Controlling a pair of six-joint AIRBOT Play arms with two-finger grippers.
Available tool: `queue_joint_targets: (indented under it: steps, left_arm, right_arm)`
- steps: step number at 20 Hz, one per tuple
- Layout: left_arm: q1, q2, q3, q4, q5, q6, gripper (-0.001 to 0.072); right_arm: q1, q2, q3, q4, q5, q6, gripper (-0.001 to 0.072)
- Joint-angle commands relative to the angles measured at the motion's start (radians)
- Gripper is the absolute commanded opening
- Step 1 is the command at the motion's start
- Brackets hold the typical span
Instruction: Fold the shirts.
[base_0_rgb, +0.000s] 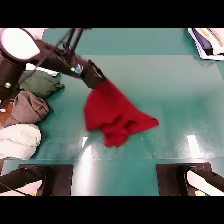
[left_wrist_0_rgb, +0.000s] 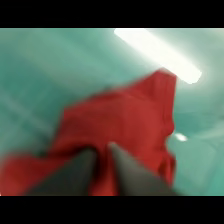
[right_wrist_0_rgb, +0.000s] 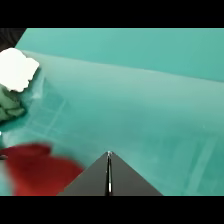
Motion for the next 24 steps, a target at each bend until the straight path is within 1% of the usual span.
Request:
queue_joint_targets:
  steps: [1,2,5,7,9,13,17,20,24]
  left_arm:
    - [0.085,0.002,-0.084,0.131,0.014,-0.146,0.0537]
    - [0.13,0.007,-0.081,0.128,-0.031,-0.166,0.0537]
    - [0.262,0.01,-0.115,0.123,-0.2,-0.171,0.0537]
    - [0.305,0.01,-0.214,0.121,-0.212,-0.171,0.0537]
    - [0.325,0.01,-0.339,0.122,-0.154,-0.167,0.0537]
    - [0.338,0.003,-0.502,0.122,0.036,-0.17,0.0537]
    - [0.338,-0.045,-0.517,0.13,0.204,-0.266,0.0537]
    - [0.338,-0.116,-0.517,0.129,0.239,-0.272,0.0536]
    - [0.337,-0.168,-0.51,0.117,0.289,-0.272,0.0536]
  right_arm:
    - [0.001,0.001,0.003,0.0,0.033,0.0,0.0016]
    - [0.001,0.001,0.003,0.0,0.037,0.0,0.0016]
    - [0.0,0.001,0.003,-0.002,0.049,0.0,0.0016]
    - [0.001,0.001,0.003,-0.002,0.049,0.0,0.0016]
    - [0.0,0.001,0.003,-0.003,0.059,0.0,0.0016]
    - [0.001,0.001,0.002,-0.002,0.061,0.0,0.0016]
    - [0.001,0.001,0.002,-0.002,0.087,0.0,0.0016]
    - [0.001,0.001,0.002,-0.002,0.133,0.0,0.0016]
    - [0.001,0.001,0.002,-0.002,0.134,0.0,0.0016]
